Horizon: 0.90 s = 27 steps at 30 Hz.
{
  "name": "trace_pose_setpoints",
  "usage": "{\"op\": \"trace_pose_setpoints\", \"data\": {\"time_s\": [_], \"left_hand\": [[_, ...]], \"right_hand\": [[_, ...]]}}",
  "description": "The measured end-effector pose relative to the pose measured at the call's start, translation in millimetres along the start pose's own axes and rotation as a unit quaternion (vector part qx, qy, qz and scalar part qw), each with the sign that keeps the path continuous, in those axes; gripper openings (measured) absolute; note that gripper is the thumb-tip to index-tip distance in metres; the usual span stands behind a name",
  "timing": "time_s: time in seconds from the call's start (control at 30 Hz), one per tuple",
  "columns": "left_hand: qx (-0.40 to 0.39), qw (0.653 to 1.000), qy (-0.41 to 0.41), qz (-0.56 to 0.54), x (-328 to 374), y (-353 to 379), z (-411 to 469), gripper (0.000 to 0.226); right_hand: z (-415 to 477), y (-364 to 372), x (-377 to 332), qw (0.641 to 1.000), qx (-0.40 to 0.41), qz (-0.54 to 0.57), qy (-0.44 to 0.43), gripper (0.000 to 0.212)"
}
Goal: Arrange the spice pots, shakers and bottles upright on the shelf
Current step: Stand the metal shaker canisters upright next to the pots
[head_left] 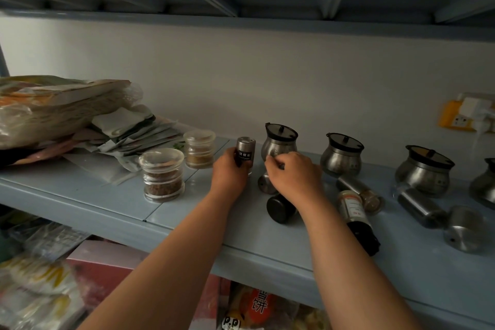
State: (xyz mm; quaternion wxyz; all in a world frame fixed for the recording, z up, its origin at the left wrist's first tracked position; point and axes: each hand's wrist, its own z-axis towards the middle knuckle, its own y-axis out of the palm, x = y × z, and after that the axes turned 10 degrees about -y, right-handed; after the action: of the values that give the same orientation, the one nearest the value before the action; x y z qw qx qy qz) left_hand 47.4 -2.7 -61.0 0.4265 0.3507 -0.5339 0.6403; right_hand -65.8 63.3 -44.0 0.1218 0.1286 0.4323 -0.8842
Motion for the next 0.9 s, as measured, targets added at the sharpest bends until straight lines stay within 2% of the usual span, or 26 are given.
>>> {"op": "trace_pose_setpoints", "data": {"time_s": [0.27,0.37,0.43,0.53,0.6,0.7,0.8,0.9], "left_hand": [[0.003,1.0,0.003,0.0,0.8,0.0,-0.2,0.037],[0.005,1.0,-0.008,-0.006,0.8,-2.2,-2.3,0.06],[0.034,0.999,0.001,-0.011,-1.5,-3.8,-3.0,0.071],[0.13,0.988,0.082,-0.02,-2.6,-5.0,-4.9,0.054],[0.152,0.976,0.156,-0.032,1.0,-4.7,-9.3,0.036],[0.059,0.968,0.245,0.005,3.3,-1.3,-17.3,0.025],[-0.031,0.967,0.248,0.053,3.6,0.8,-19.5,0.03],[-0.056,0.968,0.236,0.071,5.1,1.2,-20.2,0.035]], "right_hand": [[0.2,0.1,-0.9,1.0,0.002,-0.008,0.002,0.043],[-0.6,0.1,-3.0,1.0,0.015,-0.017,-0.012,0.04],[-1.0,0.3,-3.3,0.999,0.04,-0.006,-0.021,0.035],[-1.8,-0.2,-3.3,0.994,0.099,0.035,-0.035,0.025],[0.8,-6.7,-4.3,0.988,0.131,0.08,-0.024,0.017],[4.2,-23.1,-4.0,0.963,0.168,0.206,0.043,0.018],[-0.6,-22.1,4.0,0.949,0.232,0.201,0.071,0.019],[-7.2,-15.8,3.0,0.94,0.258,0.213,0.069,0.019]]}}
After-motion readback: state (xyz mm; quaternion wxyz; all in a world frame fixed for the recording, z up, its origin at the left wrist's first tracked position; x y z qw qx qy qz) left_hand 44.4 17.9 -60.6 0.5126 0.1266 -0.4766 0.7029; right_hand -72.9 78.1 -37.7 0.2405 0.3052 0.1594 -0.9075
